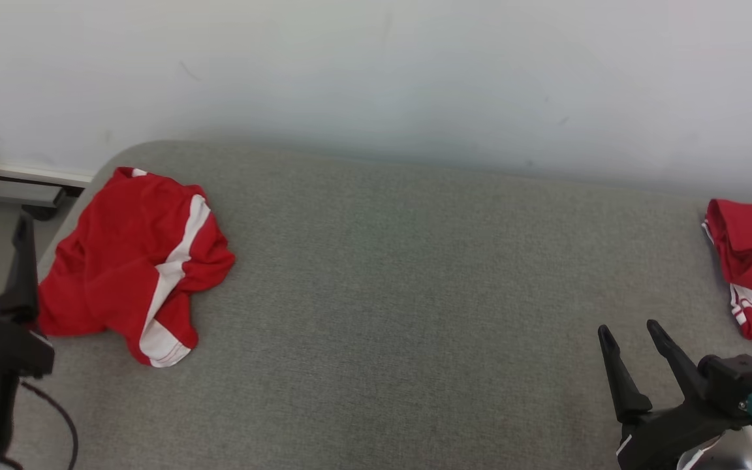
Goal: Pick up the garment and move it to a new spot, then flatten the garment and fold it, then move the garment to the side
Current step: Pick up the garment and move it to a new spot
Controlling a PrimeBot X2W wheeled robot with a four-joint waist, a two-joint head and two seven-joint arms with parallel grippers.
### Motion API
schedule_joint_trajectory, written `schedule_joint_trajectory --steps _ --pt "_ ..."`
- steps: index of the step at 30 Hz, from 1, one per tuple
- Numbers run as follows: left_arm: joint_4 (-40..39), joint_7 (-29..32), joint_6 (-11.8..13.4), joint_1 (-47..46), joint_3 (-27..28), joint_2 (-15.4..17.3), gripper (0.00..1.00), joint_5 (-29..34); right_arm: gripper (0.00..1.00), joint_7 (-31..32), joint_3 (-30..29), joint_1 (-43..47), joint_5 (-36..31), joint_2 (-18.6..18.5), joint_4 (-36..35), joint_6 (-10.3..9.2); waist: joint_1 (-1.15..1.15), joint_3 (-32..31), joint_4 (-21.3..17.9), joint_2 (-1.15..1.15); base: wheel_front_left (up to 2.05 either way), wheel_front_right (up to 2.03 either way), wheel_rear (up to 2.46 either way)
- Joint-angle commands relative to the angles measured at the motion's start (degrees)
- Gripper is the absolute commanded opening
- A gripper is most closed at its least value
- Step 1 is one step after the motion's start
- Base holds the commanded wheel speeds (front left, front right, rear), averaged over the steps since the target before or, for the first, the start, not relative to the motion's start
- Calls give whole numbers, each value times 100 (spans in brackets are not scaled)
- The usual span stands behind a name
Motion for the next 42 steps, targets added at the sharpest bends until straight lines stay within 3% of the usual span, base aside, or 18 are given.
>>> schedule_joint_trajectory --steps 1,17,27,42 --pt "132 -10 -65 -241 25 13 100 -87 100 -9 1 -106 -44 -40 -31 -5 -1 260 -227 0 0 0 0" --pt "2218 458 -709 -2150 -385 226 100 -465 100 134 10 -528 -68 -108 -136 -5 -1 833 -585 0 0 0 0" --pt "3225 866 -763 -3054 -1046 408 100 -975 100 328 9 -797 -124 -158 -371 -5 -1 1285 -806 0 0 0 0" --pt "4058 2100 -761 -3805 -2303 843 100 -1858 100 719 147 -992 -47 -94 -817 -5 -1 1727 -1139 0 0 0 0"
